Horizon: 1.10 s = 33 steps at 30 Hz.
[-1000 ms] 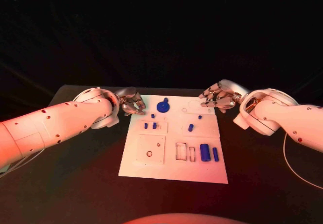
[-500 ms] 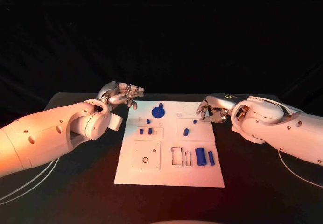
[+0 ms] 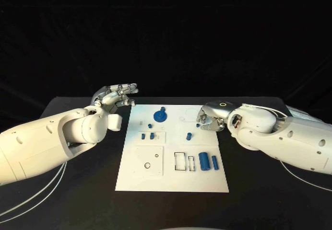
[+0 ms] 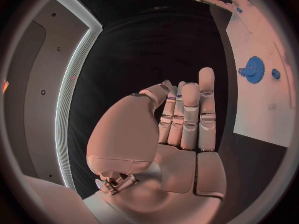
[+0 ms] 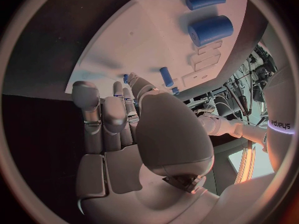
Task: Assemble the parts on the task board
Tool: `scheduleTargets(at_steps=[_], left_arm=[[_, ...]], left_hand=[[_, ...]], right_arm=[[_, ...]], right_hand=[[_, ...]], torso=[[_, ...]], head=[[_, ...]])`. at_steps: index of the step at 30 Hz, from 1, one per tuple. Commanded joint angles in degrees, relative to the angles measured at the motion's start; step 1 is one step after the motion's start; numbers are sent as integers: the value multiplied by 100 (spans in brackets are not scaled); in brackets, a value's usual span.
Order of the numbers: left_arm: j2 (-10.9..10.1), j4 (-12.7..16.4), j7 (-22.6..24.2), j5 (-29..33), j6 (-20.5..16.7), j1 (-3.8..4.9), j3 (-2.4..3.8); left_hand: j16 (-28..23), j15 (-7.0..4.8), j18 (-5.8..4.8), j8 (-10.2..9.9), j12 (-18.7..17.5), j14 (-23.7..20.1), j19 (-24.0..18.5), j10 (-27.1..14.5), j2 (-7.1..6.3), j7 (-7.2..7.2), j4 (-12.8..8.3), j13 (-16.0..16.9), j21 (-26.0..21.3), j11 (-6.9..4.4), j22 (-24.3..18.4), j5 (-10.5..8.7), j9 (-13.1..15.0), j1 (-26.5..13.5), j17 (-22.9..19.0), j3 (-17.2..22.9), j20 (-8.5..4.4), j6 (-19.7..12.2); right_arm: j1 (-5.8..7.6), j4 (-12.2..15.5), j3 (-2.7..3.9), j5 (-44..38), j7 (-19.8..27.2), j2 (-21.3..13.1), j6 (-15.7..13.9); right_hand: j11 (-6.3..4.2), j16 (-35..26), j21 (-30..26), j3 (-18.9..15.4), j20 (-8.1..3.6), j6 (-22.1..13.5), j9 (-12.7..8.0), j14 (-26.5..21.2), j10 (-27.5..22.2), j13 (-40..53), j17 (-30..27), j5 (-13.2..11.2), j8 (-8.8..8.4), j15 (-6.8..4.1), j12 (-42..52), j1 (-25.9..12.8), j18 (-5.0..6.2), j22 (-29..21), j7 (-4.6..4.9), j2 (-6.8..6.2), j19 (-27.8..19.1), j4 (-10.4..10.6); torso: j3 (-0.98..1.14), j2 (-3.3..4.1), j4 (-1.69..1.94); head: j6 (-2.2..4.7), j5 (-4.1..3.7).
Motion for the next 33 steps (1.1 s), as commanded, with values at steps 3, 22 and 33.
scheduleTargets(at_steps=[3, 22, 33], left_arm=[[-6, 34, 173, 199, 104, -2, 1], [20, -8, 102, 134, 151, -7, -4], [34, -25, 61, 106, 144, -10, -6]], left_hand=[[-42, -1, 62, 30, 54, -57, 14, -65, 33, -22, 1, 23, -51, 12, -23, 18, 4, -18, -33, -61, -26, -9], [-78, 0, 61, 66, 127, -103, 18, -143, 54, -28, -27, 47, -100, 12, -61, 20, 5, 14, -98, -112, -27, -27], [-95, 2, 60, 76, 160, -124, 21, -178, 59, -22, -49, 57, -119, 16, -77, 21, 2, 38, -129, -129, -27, -46]], right_arm=[[-29, -81, 1, -271, -211, 84, 64], [-84, -392, 2, -170, -127, 328, 180], [-119, -428, 2, -15, -2, 391, 333]], right_hand=[[-16, -21, 17, 103, -43, -4, 7, 105, -21, -88, -17, -85, -45, -47, -48, -10, -34, -5, -6, -36, 30, 15], [-40, -37, 21, 630, -10, 140, 23, 118, 162, -367, -30, -265, -70, -2, -94, 35, -44, 9, -20, 77, 63, -80], [-45, -36, 31, 753, -7, 195, 32, 120, 226, -434, -29, -313, -67, 7, -98, -25, -48, 25, -23, 36, 72, -121]], torso=[[3, 0, 0], [0, 1, 2], [0, -4, -6]], head=[[-2, -4], [-25, 25], [-61, 36]])
